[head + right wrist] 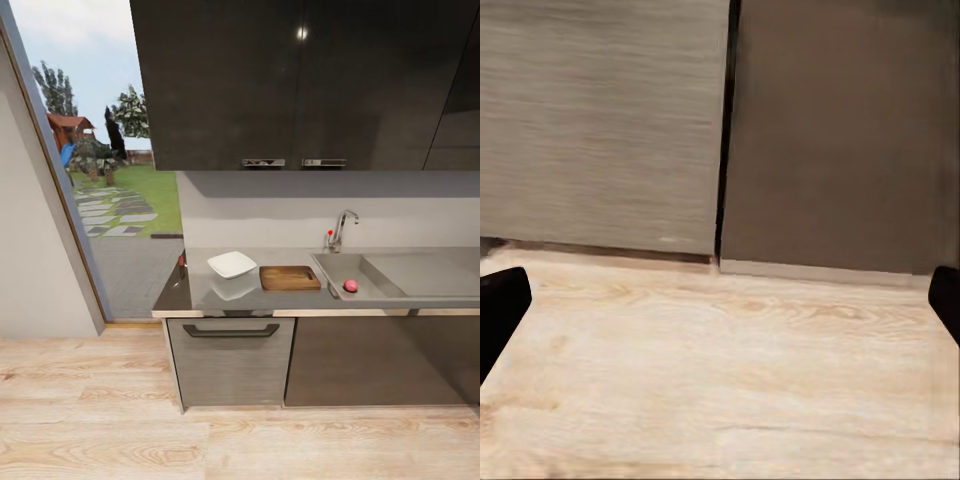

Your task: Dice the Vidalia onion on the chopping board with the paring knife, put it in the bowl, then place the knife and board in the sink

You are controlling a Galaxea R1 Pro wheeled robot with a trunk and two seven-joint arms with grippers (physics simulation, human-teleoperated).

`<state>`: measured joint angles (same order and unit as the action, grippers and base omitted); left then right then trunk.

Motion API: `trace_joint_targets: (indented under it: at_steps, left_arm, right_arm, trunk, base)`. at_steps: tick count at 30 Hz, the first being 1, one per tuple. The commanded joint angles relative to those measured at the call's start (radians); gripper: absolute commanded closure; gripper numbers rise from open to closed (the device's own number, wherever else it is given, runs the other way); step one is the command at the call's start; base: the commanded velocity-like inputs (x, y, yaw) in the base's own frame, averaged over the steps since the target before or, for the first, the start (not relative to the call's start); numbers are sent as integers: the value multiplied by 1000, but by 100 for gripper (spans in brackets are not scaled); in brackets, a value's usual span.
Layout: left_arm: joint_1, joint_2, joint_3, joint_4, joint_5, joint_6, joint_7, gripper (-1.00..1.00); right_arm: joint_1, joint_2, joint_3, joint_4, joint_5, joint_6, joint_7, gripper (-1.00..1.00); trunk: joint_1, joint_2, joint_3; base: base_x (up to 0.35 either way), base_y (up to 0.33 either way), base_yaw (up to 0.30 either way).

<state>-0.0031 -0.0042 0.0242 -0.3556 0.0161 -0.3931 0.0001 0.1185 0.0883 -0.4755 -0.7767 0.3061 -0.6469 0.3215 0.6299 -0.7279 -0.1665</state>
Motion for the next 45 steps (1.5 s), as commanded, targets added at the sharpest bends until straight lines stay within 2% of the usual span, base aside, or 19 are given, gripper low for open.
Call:
trace_joint_targets:
  at_steps: [1,4,9,21,45]
  left_arm:
    - [0,0,3,0,2,-3,0,-100]
    - [0,0,4,-3,4,-3,0,-100]
    - [0,0,5,-5,5,-3,0,-100]
    - [0,-3,2,-3,5,-3,1,-100]
    - [0,-3,2,1,4,-3,1,-100]
  right_arm:
    - [0,2,-5,-4,3,27,-30,-100]
    - [0,6,0,-9,2,128,-139,-100]
    - [0,13,1,1,-1,172,-181,-100]
    - [0,14,0,46,-1,177,-189,-100]
    - [0,15,1,48,-1,179,-190,-100]
  trunk:
    - [0,-1,-1]
    - [0,-1,-1]
    - [0,-1,-1]
    - [0,-1,-1]
    - [0,-1,-1]
  base:
    - [0,0,0]
    - [0,0,0]
    - [0,0,0]
    - [0,-36,0]
    - [0,-300,0]
